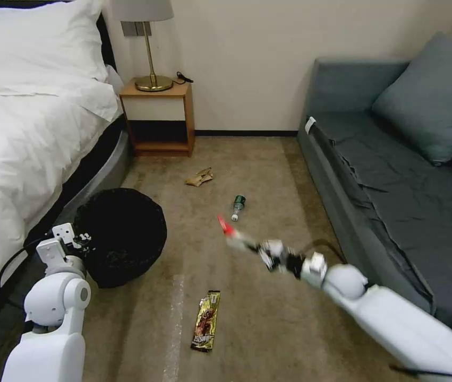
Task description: Pick up the trash bin, then pick up the garbage on the floor and place it into the trash bin.
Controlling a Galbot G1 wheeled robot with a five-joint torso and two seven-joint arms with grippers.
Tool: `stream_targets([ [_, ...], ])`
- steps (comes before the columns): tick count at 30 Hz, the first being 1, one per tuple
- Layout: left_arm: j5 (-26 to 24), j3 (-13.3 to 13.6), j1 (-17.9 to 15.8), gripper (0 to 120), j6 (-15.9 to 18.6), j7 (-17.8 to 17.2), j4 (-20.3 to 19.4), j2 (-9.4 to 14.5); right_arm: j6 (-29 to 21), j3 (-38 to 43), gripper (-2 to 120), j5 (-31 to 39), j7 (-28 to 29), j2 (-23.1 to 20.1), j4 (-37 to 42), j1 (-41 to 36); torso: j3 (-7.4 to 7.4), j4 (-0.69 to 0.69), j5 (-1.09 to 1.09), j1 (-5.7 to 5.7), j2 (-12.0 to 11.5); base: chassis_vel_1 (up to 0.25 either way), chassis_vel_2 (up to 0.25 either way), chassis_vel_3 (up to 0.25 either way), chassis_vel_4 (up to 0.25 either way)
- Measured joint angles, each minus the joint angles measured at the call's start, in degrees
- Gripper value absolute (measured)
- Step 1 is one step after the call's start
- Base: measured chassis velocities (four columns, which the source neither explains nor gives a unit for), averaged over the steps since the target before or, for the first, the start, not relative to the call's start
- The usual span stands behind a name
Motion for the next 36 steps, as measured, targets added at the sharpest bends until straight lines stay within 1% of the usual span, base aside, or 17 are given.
stream_targets([
  [2, 0.5, 0.5, 0.0, 3, 0.0, 0.0, 0.0, -0.6, -2.0, -5.2, 0, 2.1, 3.6, 1.7, 3.3, 4.2, 0.0, 0.0, 0.03, 0.0, 0.0, 0.0, 0.0, 0.0, 0.0],
  [3, 0.5, 0.5, 0.0, 3, 0.0, 0.0, 0.0, -0.6, -2.0, -5.2, 0, 2.1, 3.6, 1.7, 3.3, 4.2, 0.0, 0.0, 0.03, 0.0, 0.0, 0.0, 0.0, 0.0, 0.0],
  [5, 1.1, 1.0, 0.1, 3, 0.1, 0.0, -0.1, -1.2, -3.1, -11.7, 0, 3.2, 7.1, 4.4, 3.5, 8.6, 0.0, 0.0, 0.01, 0.0, 0.0, 0.0, 0.0, 0.0, 0.0],
  [8, 1.7, 1.5, 0.5, 3, 0.1, 0.2, -0.7, -1.9, -3.5, -19.5, 0, 3.0, 10.4, 8.9, -0.7, 13.8, 0.0, 0.0, 0.03, 0.0, 0.0, 0.0, 0.0, 0.0, 0.0],
  [9, 1.7, 1.5, 0.5, 3, 0.1, 0.2, -0.7, -1.9, -3.5, -19.5, 0, 3.0, 10.4, 8.9, -0.7, 13.8, 0.0, 0.0, 0.03, 0.0, 0.0, 0.0, 0.0, 0.0, 0.0],
  [13, 2.3, 2.0, 1.6, 3, 0.1, 0.4, -2.1, -2.6, -4.3, -27.9, 0, 2.8, 15.1, 16.7, -8.8, 18.9, 0.0, 0.0, 0.01, 0.0, 0.0, 0.0, 0.0, 0.0, 0.0],
  [14, 2.3, 2.0, 1.6, 3, 0.1, 0.4, -2.1, -2.6, -4.3, -27.9, 0, 2.8, 15.1, 16.7, -8.8, 18.9, 0.0, 0.0, 0.01, 0.0, 0.0, 0.0, 0.0, 0.0, 0.0],
  [16, 2.3, 2.0, 2.1, 3, 0.2, 0.5, -2.9, -2.9, -4.0, -30.0, 0, 1.6, 15.4, 20.2, -12.6, 20.0, 0.01, 0.02, 0.04, 0.0, 0.0, 0.0, 0.0, 0.0, 0.0],
  [21, 2.2, 1.9, 2.6, 3, 0.3, 0.5, -3.9, -2.8, -4.9, -32.4, 0, 1.2, 17.6, 22.5, -14.5, 20.4, 0.0, 0.01, 0.04, 0.0, 0.0, 0.0, 0.0, 0.0, 0.0],
  [23, 2.2, 1.6, 2.7, 3, 0.3, 0.6, -4.1, -2.6, -5.6, -33.3, 8, 1.1, 18.4, 22.8, -14.5, 20.3, 0.0, -0.01, 0.03, 0.0, 0.0, 0.0, 0.0, 0.0, 0.0],
  [24, 2.2, 1.6, 2.7, 3, 0.3, 0.6, -4.1, -2.6, -5.6, -33.3, 8, 1.1, 18.4, 22.8, -14.5, 20.3, 0.0, -0.01, 0.03, 0.0, 0.0, 0.0, 0.0, 0.0, 0.0],
  [29, 2.0, 1.4, 2.8, 3, 0.3, 0.6, -4.2, -2.3, -6.2, -33.7, 31, 0.9, 19.5, 21.9, -13.6, 20.3, 0.0, 0.0, 0.04, 0.0, 0.0, 0.0, 0.0, 0.0, 0.0],
  [30, 2.0, 1.4, 2.8, 3, 0.3, 0.6, -4.2, -2.3, -6.2, -33.7, 31, 0.9, 19.5, 21.9, -13.6, 20.3, 0.0, 0.0, 0.04, 0.0, 0.0, 0.0, 0.0, 0.0, 0.0],
  [31, 2.0, 1.5, 2.8, 3, 0.3, 0.6, -4.2, -2.3, -6.3, -33.6, 36, 0.8, 19.6, 21.8, -13.4, 20.2, 0.0, 0.0, 0.04, 0.0, 0.0, 0.0, 0.0, 0.0, 0.0],
  [34, 2.0, 1.6, 2.8, 3, 0.3, 0.6, -4.2, -2.4, -6.3, -32.2, 50, 0.7, 20.4, 21.3, -12.6, 19.7, 0.0, -0.01, 0.04, 0.0, 0.0, 0.0, 0.0, 0.0, 0.0],
  [35, 2.0, 1.6, 2.8, 3, 0.3, 0.6, -4.2, -2.4, -6.3, -32.2, 50, 0.7, 20.4, 21.3, -12.6, 19.7, 0.0, -0.01, 0.04, 0.0, 0.0, 0.0, 0.0, 0.0, 0.0],
  [36, 2.0, 1.6, 2.8, 3, 0.3, 0.6, -4.1, -2.4, -6.3, -30.5, 54, 0.7, 20.7, 20.9, -11.8, 19.5, 0.0, 0.0, 0.05, 0.0, 0.0, 0.0, 0.0, 0.0, 0.0],
])
